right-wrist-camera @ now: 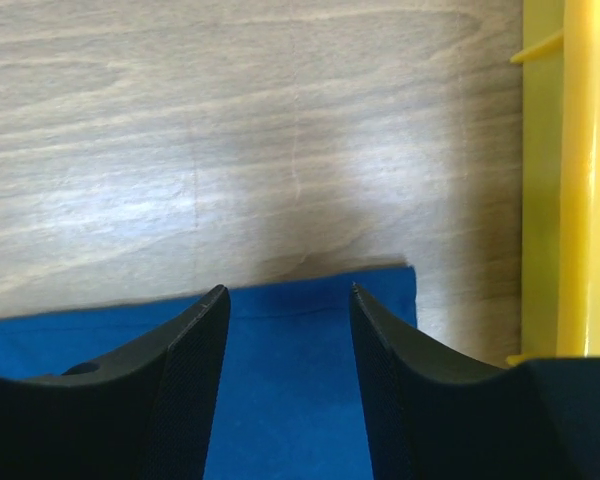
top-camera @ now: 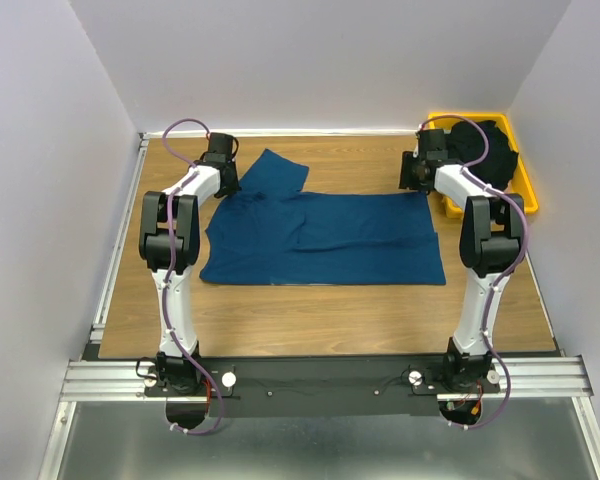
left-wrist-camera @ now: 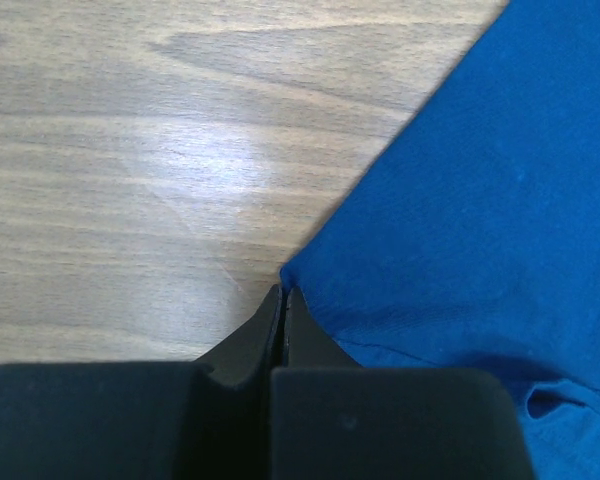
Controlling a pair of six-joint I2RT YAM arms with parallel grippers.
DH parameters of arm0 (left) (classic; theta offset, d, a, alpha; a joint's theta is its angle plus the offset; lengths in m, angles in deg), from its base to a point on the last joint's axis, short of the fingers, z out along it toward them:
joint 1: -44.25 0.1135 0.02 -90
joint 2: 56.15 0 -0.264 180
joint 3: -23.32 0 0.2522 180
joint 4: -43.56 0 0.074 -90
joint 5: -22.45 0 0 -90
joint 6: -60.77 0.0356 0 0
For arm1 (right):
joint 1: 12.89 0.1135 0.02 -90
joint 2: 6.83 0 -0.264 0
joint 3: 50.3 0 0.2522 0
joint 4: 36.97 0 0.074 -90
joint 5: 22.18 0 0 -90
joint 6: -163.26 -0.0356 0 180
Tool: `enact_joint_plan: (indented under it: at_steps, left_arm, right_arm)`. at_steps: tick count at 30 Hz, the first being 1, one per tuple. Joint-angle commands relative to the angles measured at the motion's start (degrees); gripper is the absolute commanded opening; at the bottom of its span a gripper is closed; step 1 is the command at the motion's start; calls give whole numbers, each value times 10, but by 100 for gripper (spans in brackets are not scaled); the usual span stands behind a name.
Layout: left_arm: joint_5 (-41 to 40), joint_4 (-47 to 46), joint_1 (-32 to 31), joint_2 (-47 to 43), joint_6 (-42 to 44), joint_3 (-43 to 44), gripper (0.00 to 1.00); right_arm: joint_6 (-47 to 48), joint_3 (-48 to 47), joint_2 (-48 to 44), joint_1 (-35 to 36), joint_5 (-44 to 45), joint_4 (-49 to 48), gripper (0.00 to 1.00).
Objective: Fold and stack the t-shirts
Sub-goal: Fold the tshirt
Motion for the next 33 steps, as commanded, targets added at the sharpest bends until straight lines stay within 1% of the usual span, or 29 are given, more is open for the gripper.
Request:
enact_joint_plan:
  at_steps: [1,7,10,15,25,29,33]
  left_arm:
    - [-22,25,17,-1,-10,-13,0]
    - [-13,25,20,7,-6,0,0]
    - [-9,23,21,7,-5,-4,0]
    - [-5,18,21,9,-5,-5,0]
    - [-5,16,21,10,-4,-8,0]
    - [-4,15,21,12,-4,-9,0]
    - [-4,14,21,10,-3,-9,0]
  right_arm:
    - [36,-27,26,-7,32,1,57]
    - [33,-33,48,-10,31,1,56]
    - [31,-28,51,-14,39,1,56]
    - [26,-30,63,-17,28,1,56]
    - [30,-18,69,-25,52,1,56]
    - [33,-23,73,-27,42,1,59]
    - [39,-23,77,-26,15,2,58]
